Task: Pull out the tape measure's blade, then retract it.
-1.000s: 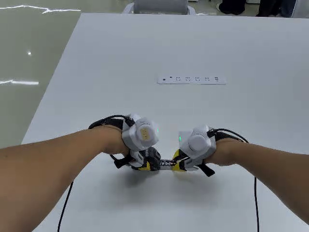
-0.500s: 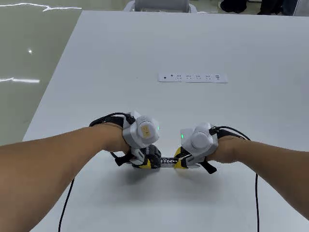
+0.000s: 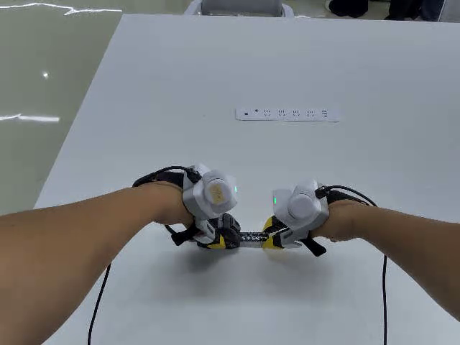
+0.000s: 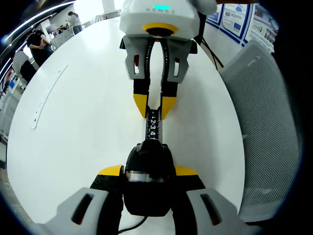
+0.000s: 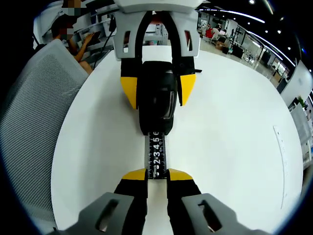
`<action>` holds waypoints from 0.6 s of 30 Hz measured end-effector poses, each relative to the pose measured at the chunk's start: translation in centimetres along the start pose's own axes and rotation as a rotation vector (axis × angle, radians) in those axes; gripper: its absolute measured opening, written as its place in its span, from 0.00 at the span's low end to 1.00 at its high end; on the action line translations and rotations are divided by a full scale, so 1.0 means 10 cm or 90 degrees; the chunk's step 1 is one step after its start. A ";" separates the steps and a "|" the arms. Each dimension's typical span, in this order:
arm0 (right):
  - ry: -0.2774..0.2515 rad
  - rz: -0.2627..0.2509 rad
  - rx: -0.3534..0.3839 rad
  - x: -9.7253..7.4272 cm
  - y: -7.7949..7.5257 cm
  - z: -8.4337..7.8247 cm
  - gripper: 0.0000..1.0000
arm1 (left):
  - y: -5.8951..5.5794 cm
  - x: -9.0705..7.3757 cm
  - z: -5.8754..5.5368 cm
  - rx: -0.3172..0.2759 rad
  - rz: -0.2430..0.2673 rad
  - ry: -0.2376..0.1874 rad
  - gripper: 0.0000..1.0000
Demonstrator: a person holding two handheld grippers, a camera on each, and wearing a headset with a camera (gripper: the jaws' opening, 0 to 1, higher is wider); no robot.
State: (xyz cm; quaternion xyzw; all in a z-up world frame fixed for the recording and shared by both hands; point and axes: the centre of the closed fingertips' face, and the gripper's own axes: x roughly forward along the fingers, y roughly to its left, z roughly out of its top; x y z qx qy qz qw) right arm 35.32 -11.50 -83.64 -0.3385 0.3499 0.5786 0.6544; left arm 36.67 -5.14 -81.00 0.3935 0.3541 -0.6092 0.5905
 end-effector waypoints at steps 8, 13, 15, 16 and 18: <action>0.000 0.002 0.010 -0.02 -0.01 -0.03 0.13 | 0.00 0.00 0.00 -0.001 0.000 0.001 0.33; 0.002 0.002 0.007 -0.03 -0.02 -0.04 0.13 | 0.00 0.00 0.00 -0.003 -0.001 0.001 0.33; 0.002 0.001 0.006 -0.03 -0.02 -0.05 0.13 | 0.00 0.00 0.00 -0.004 0.000 0.000 0.33; 0.002 0.000 0.006 -0.03 -0.02 -0.05 0.13 | 0.00 0.00 0.00 -0.004 0.000 0.000 0.33; 0.001 0.000 0.005 -0.04 -0.03 -0.06 0.13 | 0.00 0.00 0.00 -0.005 0.000 -0.001 0.33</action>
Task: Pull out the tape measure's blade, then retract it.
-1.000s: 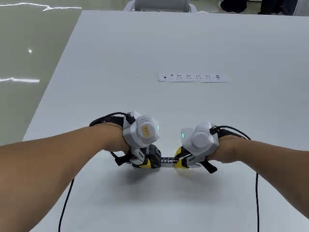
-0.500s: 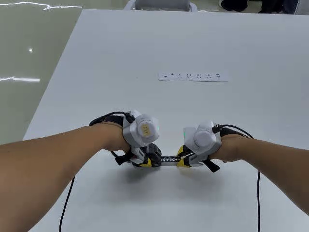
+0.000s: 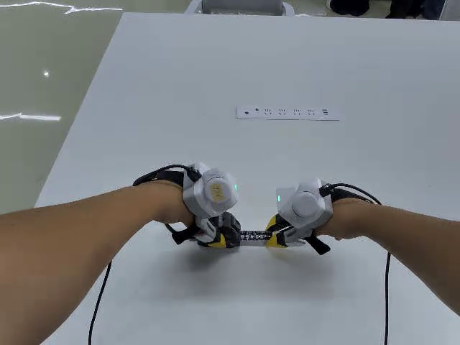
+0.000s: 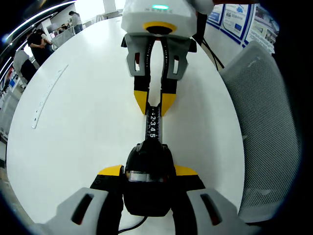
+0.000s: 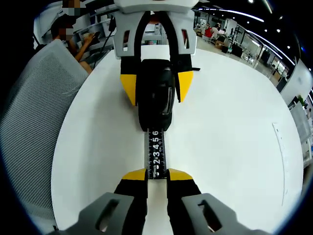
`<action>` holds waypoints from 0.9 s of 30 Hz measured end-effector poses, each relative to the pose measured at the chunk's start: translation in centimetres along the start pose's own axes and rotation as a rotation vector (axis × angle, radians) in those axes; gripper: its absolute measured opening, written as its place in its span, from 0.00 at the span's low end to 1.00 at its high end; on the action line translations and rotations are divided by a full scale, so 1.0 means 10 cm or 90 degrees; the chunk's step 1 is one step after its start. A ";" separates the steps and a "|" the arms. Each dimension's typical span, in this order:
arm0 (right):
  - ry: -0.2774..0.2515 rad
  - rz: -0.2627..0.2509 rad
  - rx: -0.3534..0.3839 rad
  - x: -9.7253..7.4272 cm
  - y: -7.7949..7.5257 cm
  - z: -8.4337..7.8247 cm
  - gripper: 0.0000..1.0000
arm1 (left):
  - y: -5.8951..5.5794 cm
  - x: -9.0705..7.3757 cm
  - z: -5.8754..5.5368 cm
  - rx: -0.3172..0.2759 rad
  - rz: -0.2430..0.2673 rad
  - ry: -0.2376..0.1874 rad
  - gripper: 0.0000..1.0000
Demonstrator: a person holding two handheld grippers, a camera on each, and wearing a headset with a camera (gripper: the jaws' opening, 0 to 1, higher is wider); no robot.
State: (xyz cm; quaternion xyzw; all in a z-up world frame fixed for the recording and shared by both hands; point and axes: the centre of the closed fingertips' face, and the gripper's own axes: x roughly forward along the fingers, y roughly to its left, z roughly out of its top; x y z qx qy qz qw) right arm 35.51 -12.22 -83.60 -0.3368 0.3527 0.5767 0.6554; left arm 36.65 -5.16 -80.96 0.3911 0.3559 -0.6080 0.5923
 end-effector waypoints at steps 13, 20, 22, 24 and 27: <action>-0.008 0.000 0.004 -0.04 0.00 -0.06 0.13 | 0.00 0.00 0.00 0.001 0.002 0.000 0.33; -0.010 -0.001 0.001 -0.06 0.00 -0.08 0.13 | 0.00 0.00 0.00 -0.002 0.002 0.000 0.34; -0.010 -0.002 0.000 -0.07 0.00 -0.08 0.13 | 0.01 0.00 0.00 -0.002 0.002 -0.001 0.34; -0.011 -0.002 0.002 -0.07 0.00 -0.09 0.13 | 0.01 0.00 0.00 -0.003 0.002 -0.001 0.34; -0.017 0.002 0.009 -0.08 0.01 -0.11 0.13 | 0.01 0.00 0.00 0.000 0.003 -0.001 0.34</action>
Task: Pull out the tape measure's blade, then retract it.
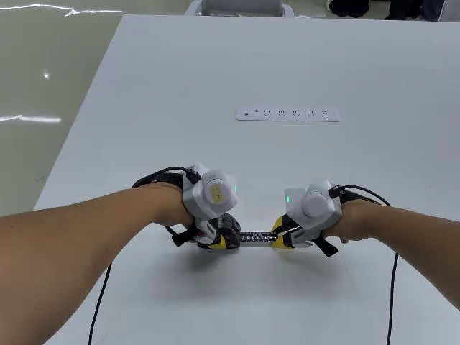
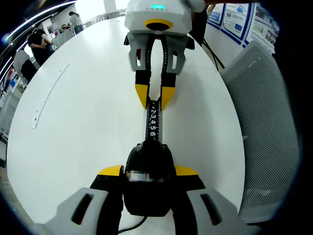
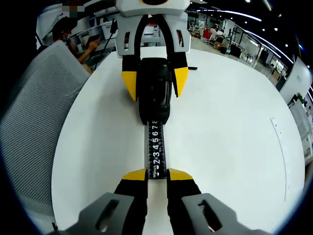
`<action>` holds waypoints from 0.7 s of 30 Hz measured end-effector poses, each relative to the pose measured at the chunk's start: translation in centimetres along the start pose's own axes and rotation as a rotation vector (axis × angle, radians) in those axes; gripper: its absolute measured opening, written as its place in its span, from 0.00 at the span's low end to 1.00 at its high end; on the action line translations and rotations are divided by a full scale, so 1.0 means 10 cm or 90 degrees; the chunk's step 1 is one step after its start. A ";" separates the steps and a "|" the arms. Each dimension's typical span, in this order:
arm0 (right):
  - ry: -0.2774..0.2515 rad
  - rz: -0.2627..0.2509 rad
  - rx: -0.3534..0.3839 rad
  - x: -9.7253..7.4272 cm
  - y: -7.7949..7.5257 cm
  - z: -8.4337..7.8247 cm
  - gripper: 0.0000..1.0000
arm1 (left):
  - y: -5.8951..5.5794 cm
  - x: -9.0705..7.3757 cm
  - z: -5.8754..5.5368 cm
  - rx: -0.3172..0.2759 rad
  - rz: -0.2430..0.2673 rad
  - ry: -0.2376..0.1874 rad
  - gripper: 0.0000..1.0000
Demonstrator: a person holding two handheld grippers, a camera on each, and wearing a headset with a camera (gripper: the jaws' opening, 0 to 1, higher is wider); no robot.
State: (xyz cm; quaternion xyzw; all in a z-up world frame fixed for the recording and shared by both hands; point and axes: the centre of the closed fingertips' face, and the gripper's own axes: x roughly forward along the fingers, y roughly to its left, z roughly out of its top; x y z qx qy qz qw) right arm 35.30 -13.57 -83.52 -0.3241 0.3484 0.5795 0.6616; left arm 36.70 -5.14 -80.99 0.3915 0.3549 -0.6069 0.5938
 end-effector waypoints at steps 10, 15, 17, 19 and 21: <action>-0.005 -0.004 0.006 -0.03 0.00 -0.04 0.14 | 0.00 0.00 0.00 -0.001 0.000 0.000 0.34; -0.010 -0.002 0.011 -0.05 0.01 -0.06 0.13 | 0.00 0.00 0.00 0.001 0.001 -0.001 0.34; -0.010 -0.003 0.009 -0.06 0.00 -0.07 0.14 | 0.00 0.00 0.00 -0.001 0.001 -0.002 0.34; -0.011 -0.003 0.009 -0.07 0.00 -0.07 0.14 | 0.00 0.00 0.00 -0.001 0.001 -0.002 0.34; -0.014 -0.001 0.007 -0.07 0.01 -0.08 0.14 | 0.00 0.00 0.00 -0.001 0.001 -0.002 0.34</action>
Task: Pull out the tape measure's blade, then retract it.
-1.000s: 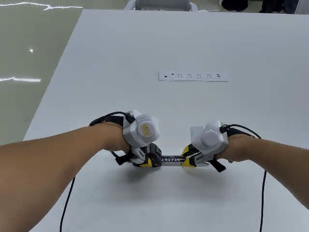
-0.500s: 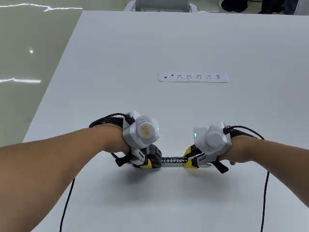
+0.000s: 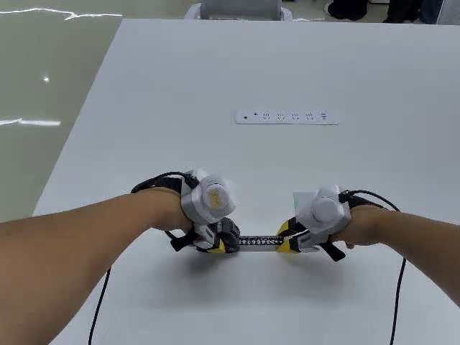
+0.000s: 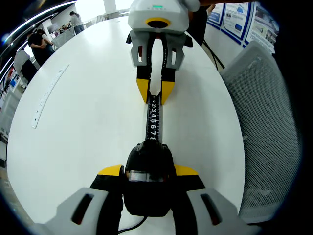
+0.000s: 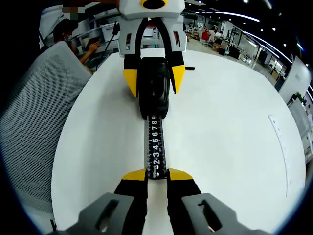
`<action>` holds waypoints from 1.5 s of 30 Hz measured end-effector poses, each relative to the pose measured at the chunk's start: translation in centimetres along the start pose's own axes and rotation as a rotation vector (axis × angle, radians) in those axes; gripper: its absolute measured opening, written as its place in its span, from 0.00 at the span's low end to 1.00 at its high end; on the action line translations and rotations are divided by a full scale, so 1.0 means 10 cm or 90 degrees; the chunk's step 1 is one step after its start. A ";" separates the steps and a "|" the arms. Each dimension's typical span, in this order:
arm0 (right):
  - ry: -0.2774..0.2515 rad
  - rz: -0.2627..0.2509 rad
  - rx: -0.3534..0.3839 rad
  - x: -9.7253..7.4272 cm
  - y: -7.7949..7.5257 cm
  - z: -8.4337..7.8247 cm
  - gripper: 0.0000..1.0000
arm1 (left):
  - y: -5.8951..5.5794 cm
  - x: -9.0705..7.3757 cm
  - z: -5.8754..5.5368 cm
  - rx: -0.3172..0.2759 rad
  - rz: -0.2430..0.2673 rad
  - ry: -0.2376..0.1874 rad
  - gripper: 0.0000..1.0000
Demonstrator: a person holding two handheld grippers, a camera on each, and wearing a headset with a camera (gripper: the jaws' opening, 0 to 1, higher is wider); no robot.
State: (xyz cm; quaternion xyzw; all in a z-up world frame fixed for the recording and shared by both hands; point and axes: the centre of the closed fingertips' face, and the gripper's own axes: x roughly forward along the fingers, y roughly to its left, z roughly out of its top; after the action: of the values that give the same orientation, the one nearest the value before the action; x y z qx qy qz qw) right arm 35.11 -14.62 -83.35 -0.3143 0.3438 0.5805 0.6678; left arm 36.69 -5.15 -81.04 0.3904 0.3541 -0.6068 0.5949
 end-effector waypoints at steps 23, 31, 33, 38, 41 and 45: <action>0.005 0.002 0.003 -0.05 -0.03 -0.08 0.13 | 0.00 0.01 0.01 -0.006 0.000 -0.005 0.34; 0.006 0.000 0.005 -0.08 -0.04 -0.13 0.13 | -0.01 0.01 0.02 -0.006 0.000 -0.006 0.34; 0.007 -0.001 0.006 -0.09 -0.04 -0.14 0.13 | -0.01 0.01 0.02 -0.006 -0.001 -0.007 0.34; 0.008 0.000 0.010 -0.11 -0.03 -0.17 0.13 | -0.01 0.02 0.02 -0.005 -0.002 -0.007 0.34; 0.006 -0.001 0.010 -0.11 -0.04 -0.18 0.13 | -0.01 0.01 0.02 -0.005 -0.001 -0.006 0.34; 0.006 -0.002 0.011 -0.12 -0.04 -0.20 0.13 | -0.01 0.01 0.02 -0.006 0.000 -0.007 0.34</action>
State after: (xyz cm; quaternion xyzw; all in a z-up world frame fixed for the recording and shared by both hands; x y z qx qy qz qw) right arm 35.25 -16.96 -83.48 -0.3117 0.3513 0.5753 0.6697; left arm 36.59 -5.34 -81.07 0.3843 0.3537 -0.6075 0.5985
